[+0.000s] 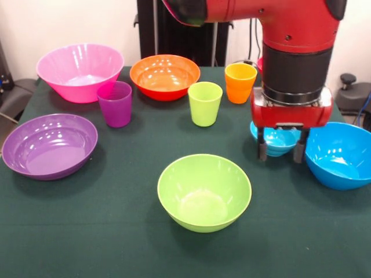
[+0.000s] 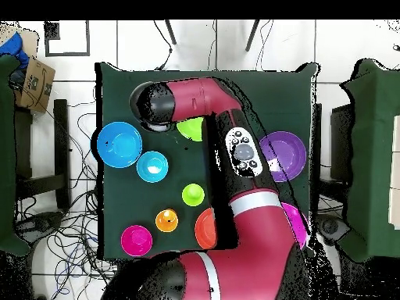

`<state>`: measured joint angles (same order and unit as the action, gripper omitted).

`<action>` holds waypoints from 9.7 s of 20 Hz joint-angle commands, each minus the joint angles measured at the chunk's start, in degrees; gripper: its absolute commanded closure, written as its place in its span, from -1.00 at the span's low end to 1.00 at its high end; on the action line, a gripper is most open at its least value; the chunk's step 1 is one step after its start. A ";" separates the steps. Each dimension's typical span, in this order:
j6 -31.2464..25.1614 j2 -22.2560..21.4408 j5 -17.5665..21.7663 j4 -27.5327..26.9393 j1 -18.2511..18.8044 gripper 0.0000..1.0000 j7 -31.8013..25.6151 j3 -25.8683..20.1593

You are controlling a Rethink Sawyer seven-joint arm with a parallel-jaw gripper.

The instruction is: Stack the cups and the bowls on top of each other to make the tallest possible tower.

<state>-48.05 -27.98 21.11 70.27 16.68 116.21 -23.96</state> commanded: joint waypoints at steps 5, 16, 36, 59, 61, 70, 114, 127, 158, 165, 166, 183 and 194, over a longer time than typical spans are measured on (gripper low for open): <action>-5.92 5.97 4.30 -6.70 -0.50 -1.00 -18.47 -6.07; -9.45 4.77 4.45 -7.55 1.09 -1.00 -20.86 -7.10; -16.58 4.11 5.21 -11.89 2.37 -1.00 -25.74 -7.75; -20.55 13.07 7.01 -25.41 3.42 -1.00 -40.59 -9.16; -21.07 13.81 7.09 -26.58 3.84 -1.00 -42.13 -9.17; -22.66 15.66 6.62 -28.62 5.63 -1.00 -45.93 -8.86; -13.99 8.03 11.02 -9.10 13.92 -1.00 -49.92 -10.75; -14.83 7.19 11.57 -8.84 14.13 -1.00 -49.01 -10.86; -11.20 5.58 12.43 -6.14 14.67 -1.00 -41.95 -8.84; -10.99 3.64 12.10 -4.03 14.77 -1.00 -36.52 -6.52; -10.22 3.59 12.06 -3.74 15.08 -1.00 -36.16 -6.44; -5.77 3.31 11.90 -2.55 17.06 -1.00 -31.43 -3.14; -1.70 0.50 10.95 2.18 16.16 -1.00 -27.88 -0.27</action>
<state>-54.04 -26.36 29.49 65.54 34.02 85.33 -27.65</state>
